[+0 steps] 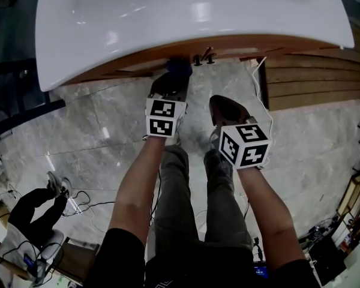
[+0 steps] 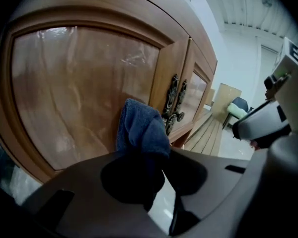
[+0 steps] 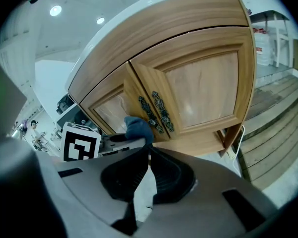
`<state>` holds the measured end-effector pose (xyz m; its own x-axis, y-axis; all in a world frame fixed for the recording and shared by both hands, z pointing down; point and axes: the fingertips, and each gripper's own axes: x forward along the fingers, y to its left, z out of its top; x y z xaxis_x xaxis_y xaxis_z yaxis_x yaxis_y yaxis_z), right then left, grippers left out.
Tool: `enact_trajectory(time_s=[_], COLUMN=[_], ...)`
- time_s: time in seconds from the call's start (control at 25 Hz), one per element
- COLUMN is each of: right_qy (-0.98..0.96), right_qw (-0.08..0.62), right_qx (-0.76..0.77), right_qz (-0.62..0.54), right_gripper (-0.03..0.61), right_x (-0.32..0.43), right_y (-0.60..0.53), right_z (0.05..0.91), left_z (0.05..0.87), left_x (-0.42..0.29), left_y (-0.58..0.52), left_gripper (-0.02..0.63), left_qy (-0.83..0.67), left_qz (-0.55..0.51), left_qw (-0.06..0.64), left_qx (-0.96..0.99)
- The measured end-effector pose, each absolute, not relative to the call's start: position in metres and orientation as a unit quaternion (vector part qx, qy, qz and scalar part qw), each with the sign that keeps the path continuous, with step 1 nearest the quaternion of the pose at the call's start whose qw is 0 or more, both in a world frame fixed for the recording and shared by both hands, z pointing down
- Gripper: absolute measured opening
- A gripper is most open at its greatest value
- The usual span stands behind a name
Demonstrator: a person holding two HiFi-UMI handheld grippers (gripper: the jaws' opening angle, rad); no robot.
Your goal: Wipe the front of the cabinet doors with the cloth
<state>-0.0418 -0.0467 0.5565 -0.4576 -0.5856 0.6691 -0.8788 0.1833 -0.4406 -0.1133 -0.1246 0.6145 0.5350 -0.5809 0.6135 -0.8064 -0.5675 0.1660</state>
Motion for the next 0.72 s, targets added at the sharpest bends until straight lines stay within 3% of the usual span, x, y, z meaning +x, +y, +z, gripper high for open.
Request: enact_trajectory(time_s=[0.72], right_qy=[-0.752], right_qw=[0.154], right_qx=[0.493], right_qz=[0.409], right_gripper=[0.041], right_x=[-0.031], right_y=[-0.037], right_z=[0.530], left_z=[0.572], left_x=[-0.116], left_y=[-0.092], left_gripper=[0.103], left_qy=[-0.437], left_qz=[0.238], left_qw=[0.249], left_qx=[0.831])
